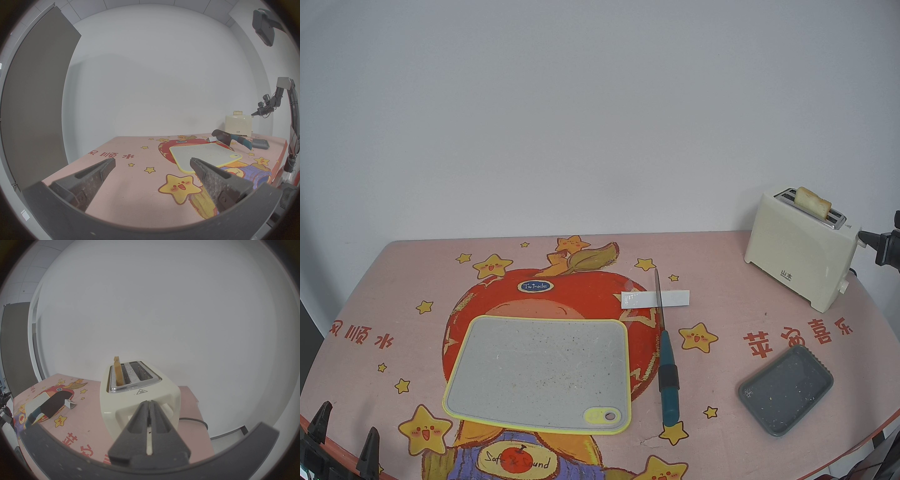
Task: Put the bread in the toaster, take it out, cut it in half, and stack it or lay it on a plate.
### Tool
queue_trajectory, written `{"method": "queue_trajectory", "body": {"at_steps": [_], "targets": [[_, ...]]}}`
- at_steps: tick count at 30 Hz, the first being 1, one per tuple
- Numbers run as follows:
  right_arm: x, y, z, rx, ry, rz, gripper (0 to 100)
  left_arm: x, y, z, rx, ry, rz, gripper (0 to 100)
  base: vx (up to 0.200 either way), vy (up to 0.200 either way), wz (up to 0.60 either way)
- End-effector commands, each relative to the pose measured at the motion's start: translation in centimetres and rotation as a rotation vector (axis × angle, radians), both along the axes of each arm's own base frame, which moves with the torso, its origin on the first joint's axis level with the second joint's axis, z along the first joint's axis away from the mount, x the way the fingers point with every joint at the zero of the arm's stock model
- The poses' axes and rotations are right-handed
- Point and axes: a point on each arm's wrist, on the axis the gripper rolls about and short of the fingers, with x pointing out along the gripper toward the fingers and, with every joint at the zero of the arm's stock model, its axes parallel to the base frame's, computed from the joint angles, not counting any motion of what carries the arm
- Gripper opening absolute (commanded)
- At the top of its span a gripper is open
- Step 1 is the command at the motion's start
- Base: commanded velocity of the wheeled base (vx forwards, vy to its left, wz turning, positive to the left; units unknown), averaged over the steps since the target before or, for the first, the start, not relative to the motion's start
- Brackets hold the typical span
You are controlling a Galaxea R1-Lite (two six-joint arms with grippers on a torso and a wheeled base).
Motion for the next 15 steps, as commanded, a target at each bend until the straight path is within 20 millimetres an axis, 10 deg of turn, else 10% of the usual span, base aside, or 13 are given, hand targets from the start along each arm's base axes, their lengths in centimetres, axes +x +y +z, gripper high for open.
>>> {"method": "queue_trajectory", "body": {"at_steps": [1, 15], "targets": [[-0.1, 0.0, -0.2, 0.003, 0.005, -0.002, 0, 0.0, 0.0, -0.5, 0.000, 0.005, 0.001, 100, 0.000, 0.000, 0.00], [-0.5, 0.2, -2.1, 0.008, 0.018, -0.006, 0, 0.0, 0.0, -0.5, 0.000, 0.005, 0.001, 100, 0.000, 0.000, 0.00]]}}
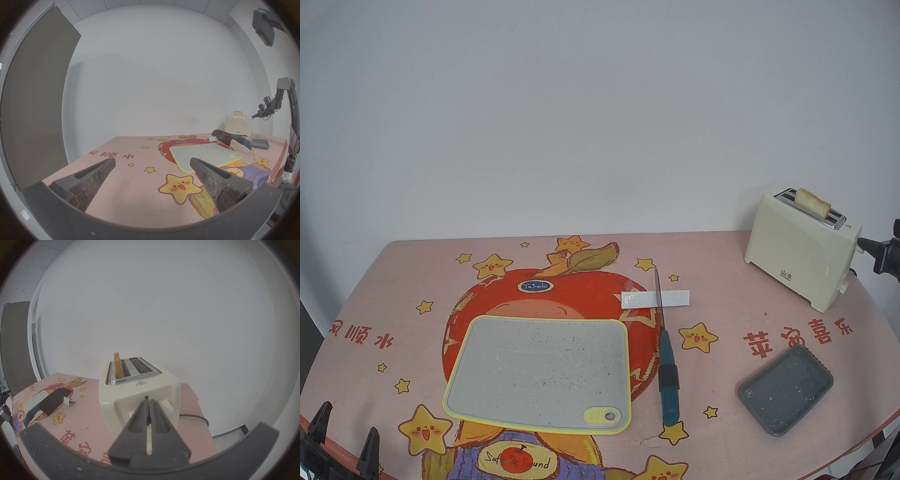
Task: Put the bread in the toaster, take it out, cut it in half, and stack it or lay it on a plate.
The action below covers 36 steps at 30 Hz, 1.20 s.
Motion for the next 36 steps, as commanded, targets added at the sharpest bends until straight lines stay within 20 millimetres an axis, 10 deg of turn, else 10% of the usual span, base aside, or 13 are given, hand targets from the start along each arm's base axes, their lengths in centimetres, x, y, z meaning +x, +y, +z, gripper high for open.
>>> {"method": "queue_trajectory", "body": {"at_steps": [1, 36], "targets": [[-0.1, 0.1, -0.7, 0.009, 0.017, 0.000, 0, 0.0, 0.0, -0.5, 0.000, 0.005, 0.001, 100, 0.000, 0.000, 0.00], [-0.1, 0.1, -4.8, 0.030, 0.057, 0.000, 0, 0.0, 0.0, -0.5, 0.000, 0.004, 0.001, 100, 0.000, 0.000, 0.00]]}}
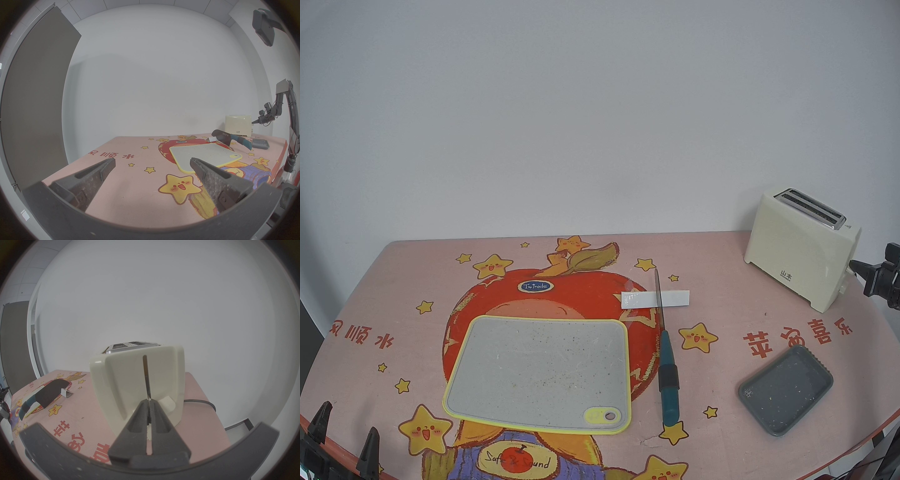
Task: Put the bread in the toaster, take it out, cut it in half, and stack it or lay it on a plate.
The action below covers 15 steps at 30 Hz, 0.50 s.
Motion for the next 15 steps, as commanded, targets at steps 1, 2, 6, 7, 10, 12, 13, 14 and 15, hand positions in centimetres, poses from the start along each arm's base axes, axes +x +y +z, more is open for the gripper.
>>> {"method": "queue_trajectory", "body": {"at_steps": [1, 2, 6, 7, 10, 12, 13, 14, 15], "targets": [[0.01, 0.01, -0.31, 0.007, 0.012, 0.000, 0, 0.04, 0.00, -0.52, 0.000, 0.005, 0.001, 100, 0.000, 0.000, 0.00], [0.01, 0.01, -0.31, 0.005, 0.012, 0.001, 0, 0.04, 0.00, -0.52, 0.000, 0.005, 0.001, 100, 0.000, 0.000, 0.00], [0.02, -0.05, -0.48, 0.010, 0.017, -0.002, 0, 0.04, 0.00, -0.52, 0.000, 0.005, 0.001, 100, 0.000, 0.000, 0.00], [0.02, -0.05, -0.48, 0.010, 0.017, -0.002, 0, 0.04, 0.00, -0.52, 0.000, 0.005, 0.001, 100, 0.000, 0.000, 0.00], [0.06, -0.07, -0.12, 0.004, 0.005, 0.000, 0, 0.04, 0.00, -0.52, 0.000, 0.005, 0.001, 100, 0.000, 0.000, 0.00], [0.15, -0.17, 0.14, -0.002, -0.004, -0.002, 0, 0.04, 0.00, -0.52, 0.000, 0.005, 0.001, 100, 0.000, 0.000, 0.00], [0.17, -0.18, 0.18, -0.003, -0.006, -0.002, 0, 0.04, 0.00, -0.52, 0.000, 0.005, 0.001, 100, 0.000, 0.000, 0.00], [0.17, -0.18, 0.18, -0.003, -0.006, -0.002, 0, 0.04, 0.00, -0.52, 0.000, 0.005, 0.001, 100, 0.000, 0.000, 0.00], [0.17, -0.18, 0.18, -0.003, -0.006, -0.002, 0, 0.04, 0.00, -0.52, 0.000, 0.005, -0.001, 100, 0.000, 0.000, 0.00]]}}
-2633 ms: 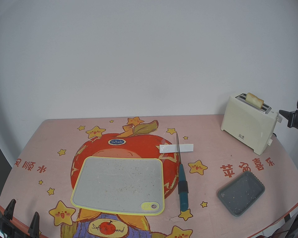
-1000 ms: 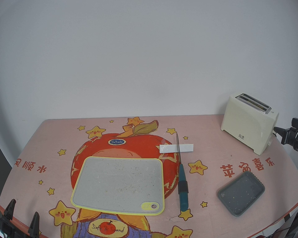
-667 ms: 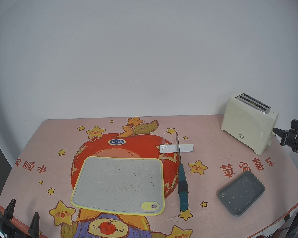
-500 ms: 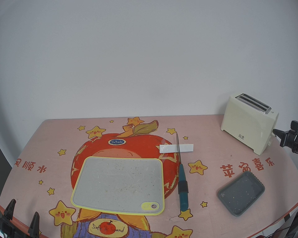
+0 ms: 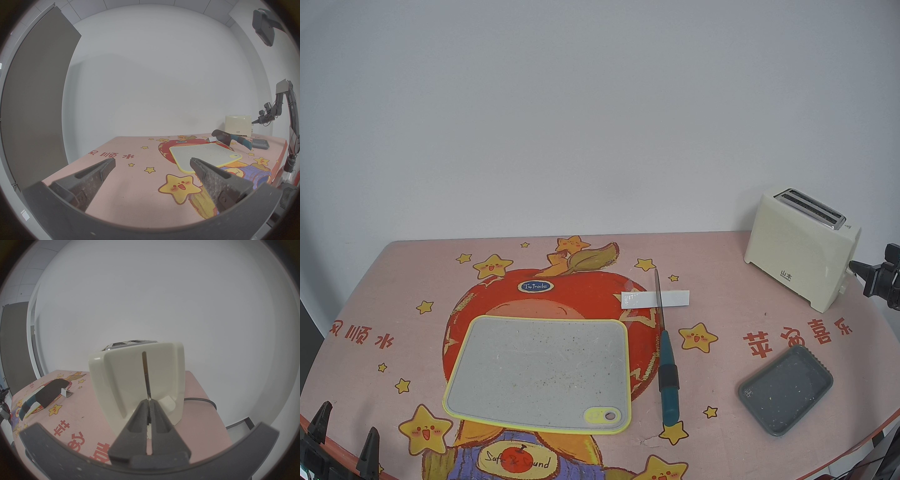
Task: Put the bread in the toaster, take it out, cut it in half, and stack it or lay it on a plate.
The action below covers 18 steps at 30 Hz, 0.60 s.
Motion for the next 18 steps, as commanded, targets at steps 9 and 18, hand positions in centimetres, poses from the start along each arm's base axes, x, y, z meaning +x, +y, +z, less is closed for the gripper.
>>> {"method": "queue_trajectory", "body": {"at_steps": [9, 18], "targets": [[0.20, -0.03, 0.49, -0.010, -0.020, 0.004, 0, 0.04, 0.00, -0.52, 0.000, 0.005, 0.001, 100, 0.000, 0.000, 0.00], [0.18, -0.12, 0.70, -0.013, -0.027, 0.004, 0, 0.04, 0.00, -0.52, 0.000, 0.005, 0.001, 100, 0.000, 0.000, 0.00]]}}
